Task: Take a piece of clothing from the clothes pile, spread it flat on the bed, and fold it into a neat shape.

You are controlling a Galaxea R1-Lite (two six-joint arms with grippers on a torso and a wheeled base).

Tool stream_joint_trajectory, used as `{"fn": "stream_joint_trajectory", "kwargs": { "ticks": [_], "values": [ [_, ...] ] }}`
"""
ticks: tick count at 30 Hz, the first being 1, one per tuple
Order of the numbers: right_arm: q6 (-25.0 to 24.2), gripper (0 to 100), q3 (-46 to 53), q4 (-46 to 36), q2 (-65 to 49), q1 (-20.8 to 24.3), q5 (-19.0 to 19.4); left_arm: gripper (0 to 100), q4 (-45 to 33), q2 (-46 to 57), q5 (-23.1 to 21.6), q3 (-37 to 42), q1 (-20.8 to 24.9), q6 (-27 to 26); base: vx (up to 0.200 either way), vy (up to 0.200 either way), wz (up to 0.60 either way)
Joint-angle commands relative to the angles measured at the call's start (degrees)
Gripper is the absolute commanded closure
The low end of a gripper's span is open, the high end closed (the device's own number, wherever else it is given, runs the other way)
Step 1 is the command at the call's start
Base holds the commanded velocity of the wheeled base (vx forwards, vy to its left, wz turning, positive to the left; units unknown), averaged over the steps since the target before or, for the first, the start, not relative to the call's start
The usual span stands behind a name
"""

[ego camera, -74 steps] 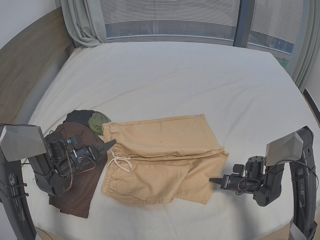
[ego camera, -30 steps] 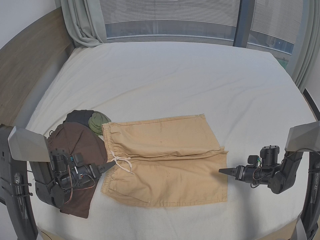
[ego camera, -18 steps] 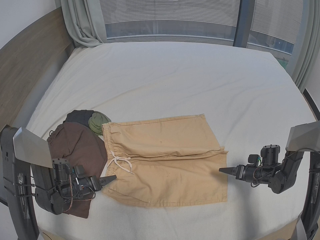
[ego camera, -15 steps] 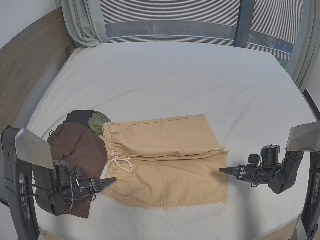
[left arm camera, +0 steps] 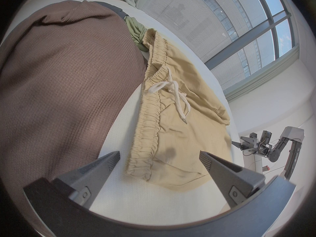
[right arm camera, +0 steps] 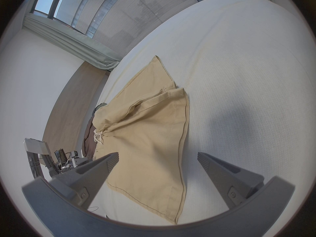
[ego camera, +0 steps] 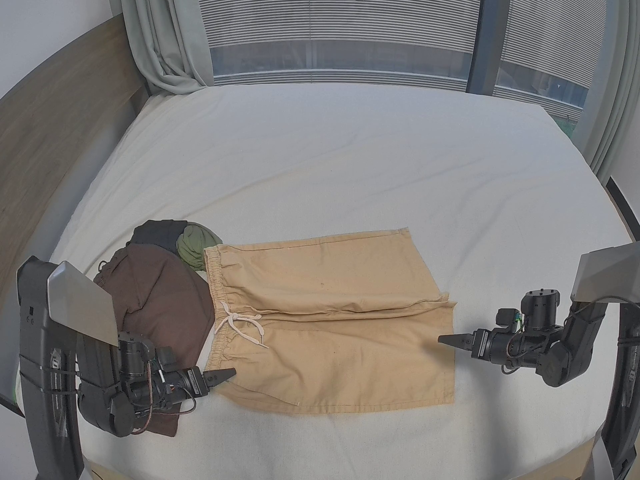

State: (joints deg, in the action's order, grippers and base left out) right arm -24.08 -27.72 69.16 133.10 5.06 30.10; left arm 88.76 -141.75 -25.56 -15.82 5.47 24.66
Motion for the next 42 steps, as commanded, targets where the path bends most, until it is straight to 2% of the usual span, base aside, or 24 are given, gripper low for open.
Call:
{"fn": "stream_joint_trajectory", "kwargs": {
  "ticks": [1,6,7,16,24,35,42],
  "values": [
    [0.0,0,-0.1,0.0,0.1,0.0,0.0,0,0.0,-0.7,0.0,0.3,0.0,0.0,0.0,0.0,0.0],
    [0.0,0,-0.1,0.0,0.1,0.0,0.0,0,0.0,-0.8,0.0,-0.1,0.0,0.0,0.0,0.0,0.0],
    [0.0,0,0.0,0.0,0.1,0.0,0.0,100,0.0,-0.8,0.0,-0.1,0.0,0.0,0.0,0.0,0.0],
    [0.5,0,3.0,-0.9,-0.6,0.6,0.1,100,0.0,-1.0,-0.1,-0.1,-0.1,-0.1,0.0,0.0,0.0],
    [7.0,0,5.6,-1.4,1.7,1.3,0.0,100,0.0,-1.0,-0.1,0.0,-0.3,-0.3,0.0,0.0,0.0],
    [8.9,0,7.3,-1.3,3.3,1.4,0.0,100,0.0,-0.9,-0.3,0.2,-0.3,-0.4,0.0,0.0,0.0],
    [8.7,0,9.4,-0.9,3.6,4.0,0.0,100,0.0,-0.9,-0.3,0.3,-0.1,-0.5,0.0,0.0,0.0]
  ]
}}
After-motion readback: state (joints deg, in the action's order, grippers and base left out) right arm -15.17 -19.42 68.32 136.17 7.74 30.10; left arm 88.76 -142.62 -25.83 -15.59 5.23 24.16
